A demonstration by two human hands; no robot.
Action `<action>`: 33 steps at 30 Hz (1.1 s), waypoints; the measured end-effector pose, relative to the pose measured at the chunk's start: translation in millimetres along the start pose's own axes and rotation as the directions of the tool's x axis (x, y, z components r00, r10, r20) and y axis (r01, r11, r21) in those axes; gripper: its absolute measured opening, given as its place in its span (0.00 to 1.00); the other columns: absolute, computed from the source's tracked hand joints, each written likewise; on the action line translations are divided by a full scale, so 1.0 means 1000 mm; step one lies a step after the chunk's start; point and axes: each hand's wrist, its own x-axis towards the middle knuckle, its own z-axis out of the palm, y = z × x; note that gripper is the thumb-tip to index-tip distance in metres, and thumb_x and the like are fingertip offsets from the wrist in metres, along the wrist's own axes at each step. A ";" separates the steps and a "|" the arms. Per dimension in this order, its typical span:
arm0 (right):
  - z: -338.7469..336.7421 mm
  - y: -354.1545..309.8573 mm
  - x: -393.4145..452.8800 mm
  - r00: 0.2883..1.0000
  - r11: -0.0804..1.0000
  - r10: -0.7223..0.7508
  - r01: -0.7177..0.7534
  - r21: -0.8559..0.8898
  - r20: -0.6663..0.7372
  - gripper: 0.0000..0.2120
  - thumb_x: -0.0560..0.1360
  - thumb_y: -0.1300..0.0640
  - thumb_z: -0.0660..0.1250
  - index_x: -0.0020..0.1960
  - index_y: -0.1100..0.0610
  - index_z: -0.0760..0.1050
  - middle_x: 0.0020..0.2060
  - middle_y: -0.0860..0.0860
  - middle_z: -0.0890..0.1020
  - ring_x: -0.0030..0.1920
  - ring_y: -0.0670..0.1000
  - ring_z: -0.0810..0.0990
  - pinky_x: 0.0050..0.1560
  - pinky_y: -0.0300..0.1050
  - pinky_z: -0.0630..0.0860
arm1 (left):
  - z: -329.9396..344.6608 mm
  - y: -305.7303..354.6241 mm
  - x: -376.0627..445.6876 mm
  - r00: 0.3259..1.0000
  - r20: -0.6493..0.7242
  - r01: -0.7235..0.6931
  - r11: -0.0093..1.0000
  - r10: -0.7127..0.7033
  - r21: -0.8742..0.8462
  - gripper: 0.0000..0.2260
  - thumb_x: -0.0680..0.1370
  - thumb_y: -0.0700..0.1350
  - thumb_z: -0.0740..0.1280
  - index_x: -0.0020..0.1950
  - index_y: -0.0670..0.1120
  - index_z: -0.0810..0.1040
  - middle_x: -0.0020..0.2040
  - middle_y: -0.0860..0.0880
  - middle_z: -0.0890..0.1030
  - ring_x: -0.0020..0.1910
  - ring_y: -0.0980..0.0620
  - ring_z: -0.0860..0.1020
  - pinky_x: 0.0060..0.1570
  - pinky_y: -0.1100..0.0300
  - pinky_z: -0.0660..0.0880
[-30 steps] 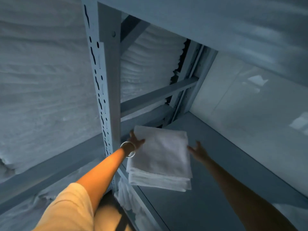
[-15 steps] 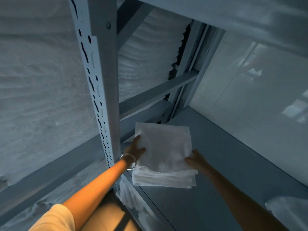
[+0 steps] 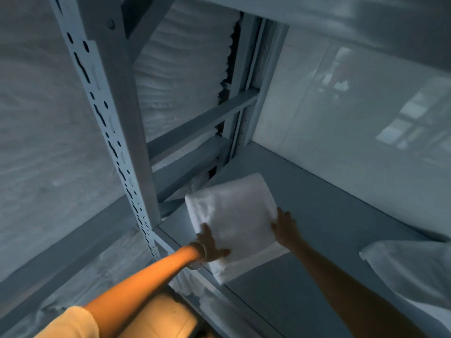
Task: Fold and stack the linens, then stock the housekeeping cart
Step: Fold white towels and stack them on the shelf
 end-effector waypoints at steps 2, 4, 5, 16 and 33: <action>-0.006 0.015 -0.014 0.995 0.999 -0.019 0.013 -0.052 -0.101 0.28 0.81 0.52 0.56 0.77 0.55 0.50 0.72 0.58 0.57 0.70 0.60 0.62 0.66 0.53 0.65 | 0.026 0.022 -0.018 0.973 0.222 -0.052 0.998 0.061 -0.044 0.50 0.74 0.65 0.63 0.74 0.43 0.29 0.74 0.40 0.62 0.65 0.44 0.72 0.63 0.54 0.72; -0.012 0.033 -0.032 0.988 0.998 -0.031 0.023 -0.056 -0.152 0.27 0.80 0.53 0.57 0.76 0.52 0.52 0.73 0.58 0.56 0.72 0.60 0.58 0.68 0.52 0.63 | 0.046 0.043 -0.031 0.887 0.413 -0.208 0.977 0.207 -0.043 0.41 0.75 0.61 0.63 0.78 0.48 0.44 0.69 0.45 0.72 0.62 0.48 0.75 0.63 0.54 0.72; -0.014 0.042 -0.043 0.988 0.998 -0.034 0.027 -0.048 -0.149 0.26 0.80 0.54 0.57 0.76 0.52 0.53 0.74 0.57 0.55 0.72 0.60 0.58 0.68 0.52 0.63 | 0.050 0.053 -0.035 0.840 0.440 -0.338 0.940 0.317 -0.032 0.32 0.76 0.59 0.64 0.75 0.49 0.59 0.65 0.48 0.75 0.60 0.50 0.76 0.64 0.54 0.71; 0.013 0.119 -0.168 0.982 0.980 -0.190 0.189 0.066 0.001 0.26 0.80 0.55 0.58 0.76 0.51 0.56 0.74 0.54 0.58 0.73 0.56 0.58 0.70 0.45 0.57 | 0.057 0.069 -0.016 0.926 -0.144 -0.259 0.867 0.348 0.426 0.24 0.82 0.49 0.54 0.77 0.54 0.53 0.77 0.46 0.37 0.68 0.38 0.67 0.66 0.51 0.66; 0.054 0.130 -0.208 0.977 0.914 -0.193 0.144 0.380 0.094 0.45 0.75 0.60 0.67 0.76 0.59 0.36 0.73 0.58 0.30 0.75 0.59 0.55 0.65 0.42 0.64 | 0.077 0.072 -0.050 0.797 0.103 -0.438 0.451 0.596 0.777 0.31 0.77 0.67 0.45 0.74 0.57 0.38 0.77 0.47 0.40 0.76 0.46 0.40 0.73 0.46 0.44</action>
